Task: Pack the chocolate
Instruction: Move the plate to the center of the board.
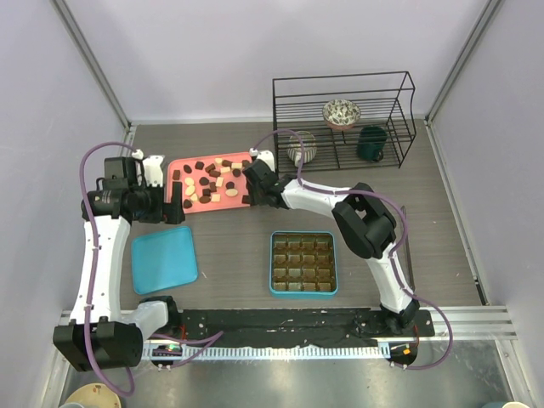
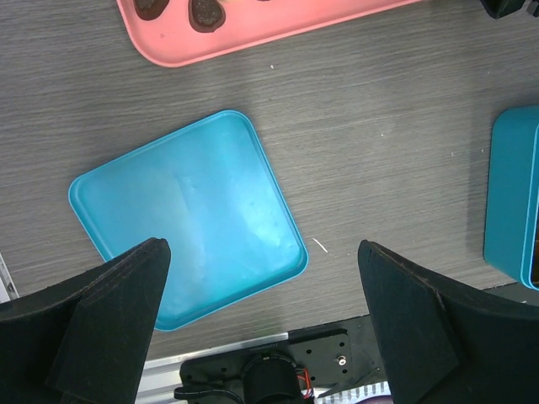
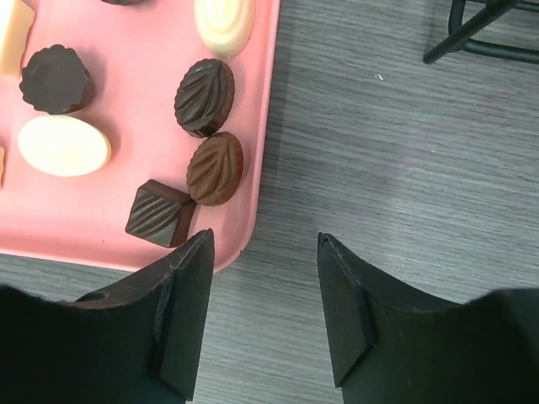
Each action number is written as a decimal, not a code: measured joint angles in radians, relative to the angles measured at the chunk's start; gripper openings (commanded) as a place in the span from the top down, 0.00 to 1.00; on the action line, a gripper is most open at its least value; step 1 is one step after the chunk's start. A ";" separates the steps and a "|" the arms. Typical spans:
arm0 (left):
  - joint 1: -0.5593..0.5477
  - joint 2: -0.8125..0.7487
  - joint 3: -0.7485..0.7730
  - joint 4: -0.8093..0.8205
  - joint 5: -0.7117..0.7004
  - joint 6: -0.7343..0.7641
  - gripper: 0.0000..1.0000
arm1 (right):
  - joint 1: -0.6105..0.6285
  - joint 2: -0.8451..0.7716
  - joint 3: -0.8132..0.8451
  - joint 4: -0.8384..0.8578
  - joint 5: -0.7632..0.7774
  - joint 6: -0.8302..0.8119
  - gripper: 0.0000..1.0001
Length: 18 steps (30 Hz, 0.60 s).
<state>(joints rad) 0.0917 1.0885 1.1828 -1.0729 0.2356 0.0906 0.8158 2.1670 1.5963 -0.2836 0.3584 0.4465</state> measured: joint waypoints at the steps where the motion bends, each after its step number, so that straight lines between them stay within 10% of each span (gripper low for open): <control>1: 0.000 0.000 -0.002 0.000 0.000 0.000 0.01 | -0.001 0.000 0.000 0.000 0.001 0.000 0.44; 18: 0.000 -0.012 -0.007 0.001 -0.009 0.021 0.00 | -0.019 0.075 0.079 0.006 0.008 0.003 0.46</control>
<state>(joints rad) 0.0917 1.0767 1.1759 -1.0721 0.2268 0.1112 0.7963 2.2417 1.6752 -0.2775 0.3668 0.4500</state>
